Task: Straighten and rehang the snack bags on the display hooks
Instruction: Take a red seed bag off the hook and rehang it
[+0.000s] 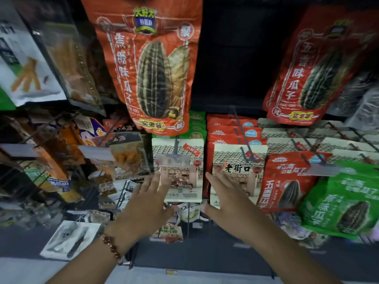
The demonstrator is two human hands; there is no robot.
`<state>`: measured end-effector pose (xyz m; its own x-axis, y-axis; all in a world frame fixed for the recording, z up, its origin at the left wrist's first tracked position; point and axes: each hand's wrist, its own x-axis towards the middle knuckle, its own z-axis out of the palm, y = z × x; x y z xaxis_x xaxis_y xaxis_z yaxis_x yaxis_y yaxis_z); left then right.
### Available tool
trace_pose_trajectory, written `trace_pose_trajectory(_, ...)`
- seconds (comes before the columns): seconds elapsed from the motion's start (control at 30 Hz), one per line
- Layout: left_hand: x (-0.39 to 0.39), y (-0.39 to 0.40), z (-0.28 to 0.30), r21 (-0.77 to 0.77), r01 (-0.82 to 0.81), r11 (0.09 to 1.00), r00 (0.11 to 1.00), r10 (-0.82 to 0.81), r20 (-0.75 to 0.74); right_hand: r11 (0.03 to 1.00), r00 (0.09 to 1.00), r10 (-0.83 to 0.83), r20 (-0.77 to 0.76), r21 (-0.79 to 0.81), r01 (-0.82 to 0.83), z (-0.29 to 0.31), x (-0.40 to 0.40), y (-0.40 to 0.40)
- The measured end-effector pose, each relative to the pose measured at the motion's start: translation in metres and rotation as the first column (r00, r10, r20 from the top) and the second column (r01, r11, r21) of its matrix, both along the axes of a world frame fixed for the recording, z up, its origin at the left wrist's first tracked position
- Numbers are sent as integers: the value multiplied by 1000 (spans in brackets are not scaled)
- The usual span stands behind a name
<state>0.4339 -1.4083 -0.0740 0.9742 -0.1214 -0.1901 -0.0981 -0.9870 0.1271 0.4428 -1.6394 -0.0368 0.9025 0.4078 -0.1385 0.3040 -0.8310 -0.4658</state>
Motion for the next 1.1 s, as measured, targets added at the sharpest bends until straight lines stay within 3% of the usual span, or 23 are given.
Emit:
trace_pose_trajectory(0.2,44,25,6,-13,-83,996,989,84,125,998,986,-15,166,-52,24,7,43,27)
trace_pose_trajectory(0.4,85,35,11,-36,-60,998,965,68,252,986,949,65,308,-167,-13,8,88,51)
trace_pose_trajectory(0.53,98,39,9,-115,-34,993,971,61,233,982,938,80,337,-186,-17,0,112,66)
trace_pose_trajectory(0.7,105,39,4,-249,42,968,940,47,338,980,901,14,434,-186,75,-1,129,76)
trace_pose_trajectory(0.97,88,45,-7,-455,17,890,942,138,306,992,900,16,435,-120,40,-6,108,70)
trace_pose_trajectory(1.1,68,51,-6,-656,-55,753,968,201,149,995,899,18,438,-96,27,-9,89,69)
